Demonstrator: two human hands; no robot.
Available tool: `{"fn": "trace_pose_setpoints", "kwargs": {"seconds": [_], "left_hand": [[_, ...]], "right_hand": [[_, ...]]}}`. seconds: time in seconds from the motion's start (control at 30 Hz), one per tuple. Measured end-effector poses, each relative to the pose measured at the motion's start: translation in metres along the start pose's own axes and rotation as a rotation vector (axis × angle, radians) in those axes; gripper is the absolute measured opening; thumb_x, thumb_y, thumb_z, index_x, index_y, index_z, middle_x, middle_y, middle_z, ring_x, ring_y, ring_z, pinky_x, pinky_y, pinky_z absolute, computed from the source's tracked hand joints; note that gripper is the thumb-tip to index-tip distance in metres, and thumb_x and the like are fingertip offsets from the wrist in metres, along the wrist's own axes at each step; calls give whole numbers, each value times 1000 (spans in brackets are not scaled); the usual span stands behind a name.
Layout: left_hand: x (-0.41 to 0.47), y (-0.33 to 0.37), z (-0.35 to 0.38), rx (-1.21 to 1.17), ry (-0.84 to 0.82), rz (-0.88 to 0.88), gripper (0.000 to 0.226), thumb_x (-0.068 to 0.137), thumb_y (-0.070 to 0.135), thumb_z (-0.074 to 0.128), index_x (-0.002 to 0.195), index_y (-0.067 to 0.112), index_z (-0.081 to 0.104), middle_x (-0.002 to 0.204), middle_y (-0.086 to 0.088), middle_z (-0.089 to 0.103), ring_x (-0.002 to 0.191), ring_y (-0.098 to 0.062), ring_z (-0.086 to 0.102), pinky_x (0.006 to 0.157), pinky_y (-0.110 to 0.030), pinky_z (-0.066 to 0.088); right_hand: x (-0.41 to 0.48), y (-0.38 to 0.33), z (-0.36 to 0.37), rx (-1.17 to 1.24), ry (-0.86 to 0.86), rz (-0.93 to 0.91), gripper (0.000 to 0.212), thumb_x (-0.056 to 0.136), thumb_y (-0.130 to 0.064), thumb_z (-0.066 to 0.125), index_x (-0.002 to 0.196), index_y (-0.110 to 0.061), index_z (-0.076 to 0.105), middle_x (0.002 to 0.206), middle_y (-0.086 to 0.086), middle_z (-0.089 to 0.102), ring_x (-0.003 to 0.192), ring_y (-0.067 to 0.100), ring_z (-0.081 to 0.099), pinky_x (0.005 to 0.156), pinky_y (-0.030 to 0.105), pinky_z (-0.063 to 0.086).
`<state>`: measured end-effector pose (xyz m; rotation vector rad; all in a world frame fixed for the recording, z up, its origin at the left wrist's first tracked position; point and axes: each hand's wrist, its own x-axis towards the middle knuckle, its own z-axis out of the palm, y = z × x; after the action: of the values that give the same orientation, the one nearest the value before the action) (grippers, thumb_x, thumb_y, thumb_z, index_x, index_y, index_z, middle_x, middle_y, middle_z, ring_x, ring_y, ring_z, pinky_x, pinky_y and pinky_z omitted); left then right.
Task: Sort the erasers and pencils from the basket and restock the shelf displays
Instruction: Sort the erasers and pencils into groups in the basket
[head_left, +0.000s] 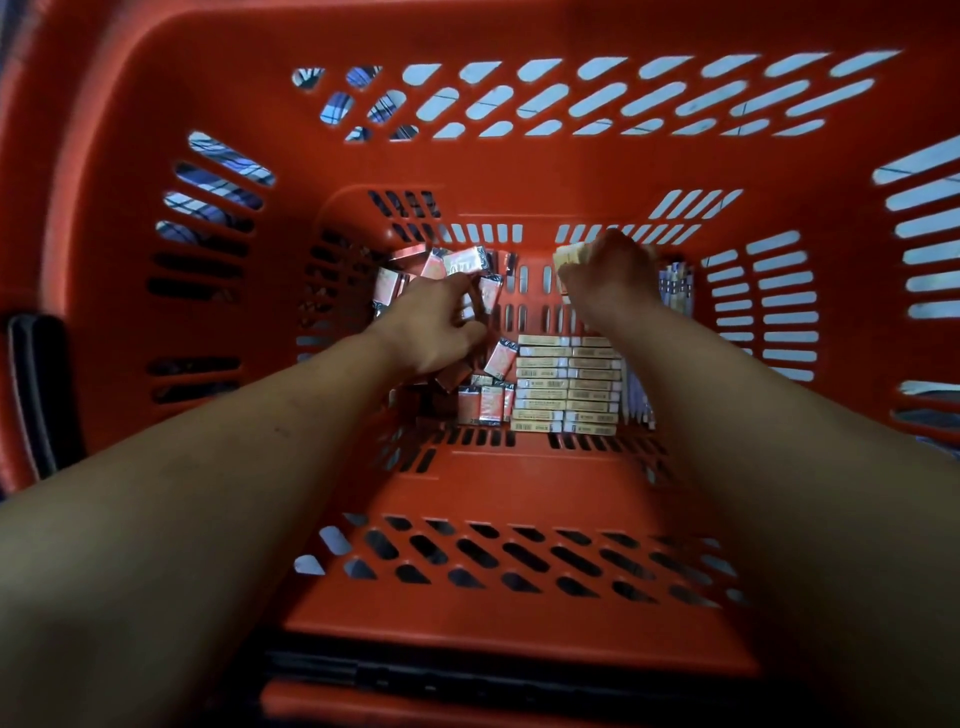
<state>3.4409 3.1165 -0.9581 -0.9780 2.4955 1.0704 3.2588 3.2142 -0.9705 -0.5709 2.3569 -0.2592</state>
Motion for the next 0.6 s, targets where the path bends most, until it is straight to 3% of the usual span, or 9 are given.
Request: {"fn": "trace_pose_setpoints", "kwargs": {"seconds": [0.07,0.1,0.2,0.27,0.33,0.43,0.53,0.6], "left_hand": [[1,0,0,5,-10,0,11,88,22,63,96,21,56,69,13,54,70,-18,55,64,-27,36],[1,0,0,5,-10,2,12,87,22,63,97,20,57,69,13,55,71,-19,57,64,-27,37],[-1,0,0,-8,-3,2,14,88,20,63,101,17,59,70,15,52,74,-21,56,66,-27,37],[-2,1,1,-5,2,-1,20,88,19,63,107,12,61,70,15,49,74,-20,53,67,-26,35],[-1,2,1,-1,3,0,20,88,19,63,107,12,61,69,16,49,73,-20,53,66,-26,34],[-2,2,0,-15,-10,-4,11,88,19,63,96,20,56,68,15,52,72,-22,56,65,-26,35],[-4,4,-2,-30,-15,-27,11,88,20,63,92,24,54,71,7,56,73,-22,57,65,-26,35],[-5,8,-4,-15,-47,-54,11,87,20,64,91,25,55,74,5,59,73,-20,58,64,-26,35]], "right_hand": [[1,1,-1,116,-55,-5,35,96,-32,61,117,-4,65,118,15,68,116,32,60,82,27,37],[0,1,0,128,-57,-1,36,96,-34,60,116,-4,66,117,15,68,116,32,60,82,27,35],[1,-1,9,137,5,87,38,96,-40,58,119,-11,66,123,17,66,132,36,47,102,33,33],[-1,-2,14,130,50,129,36,94,-42,58,116,-14,66,123,18,65,135,39,42,106,37,33],[-5,-3,15,139,78,130,34,93,-43,60,112,-15,67,124,16,62,127,38,49,106,38,35],[-10,-4,15,387,87,123,25,89,-35,71,101,-16,62,129,11,51,109,30,62,104,36,47],[-11,-7,20,479,6,43,22,88,-32,74,85,-16,60,103,10,64,87,22,64,83,30,52],[-18,-16,21,538,-79,9,34,91,-27,72,65,-18,51,72,2,57,65,15,53,65,24,42]]}}
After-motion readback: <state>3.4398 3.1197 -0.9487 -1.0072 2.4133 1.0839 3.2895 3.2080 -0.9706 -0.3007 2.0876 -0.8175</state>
